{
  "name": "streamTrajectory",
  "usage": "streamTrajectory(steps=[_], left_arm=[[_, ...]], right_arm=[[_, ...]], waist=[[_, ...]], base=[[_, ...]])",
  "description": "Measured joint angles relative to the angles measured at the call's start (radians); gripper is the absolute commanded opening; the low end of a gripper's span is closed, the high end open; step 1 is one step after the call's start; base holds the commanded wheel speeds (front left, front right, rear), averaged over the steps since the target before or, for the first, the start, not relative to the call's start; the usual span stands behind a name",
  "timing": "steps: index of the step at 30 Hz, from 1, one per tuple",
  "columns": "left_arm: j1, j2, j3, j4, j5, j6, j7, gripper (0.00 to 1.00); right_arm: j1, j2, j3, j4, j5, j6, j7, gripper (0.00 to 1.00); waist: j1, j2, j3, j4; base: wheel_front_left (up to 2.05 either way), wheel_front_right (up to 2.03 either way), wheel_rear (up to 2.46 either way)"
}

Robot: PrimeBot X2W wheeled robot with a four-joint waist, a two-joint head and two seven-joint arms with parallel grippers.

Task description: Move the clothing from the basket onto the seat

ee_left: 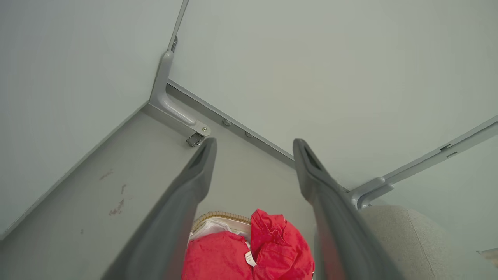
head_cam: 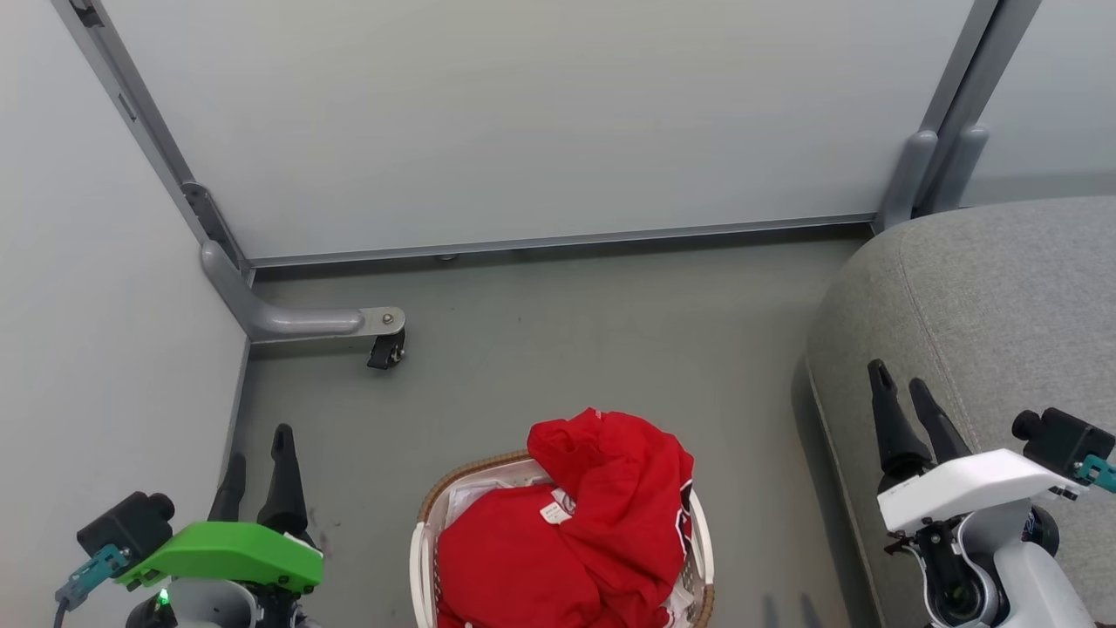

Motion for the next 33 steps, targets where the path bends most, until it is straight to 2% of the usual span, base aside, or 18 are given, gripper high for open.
streamTrajectory(steps=[17,33], left_arm=[[-0.007,0.020,-0.064,0.011,0.204,0.022,-0.051,1.00],[-0.007,0.020,-0.086,0.015,0.345,0.026,-0.089,1.00]], right_arm=[[-0.011,-0.001,0.016,0.025,-0.229,0.000,-0.052,1.00],[-0.012,0.009,0.012,0.047,-0.399,0.000,-0.091,1.00]], waist=[[0.0000,0.0000,-0.001,0.006],[0.0000,0.0000,-0.004,0.012]], base=[[0.00,0.00,0.00],[0.00,0.00,0.00]])
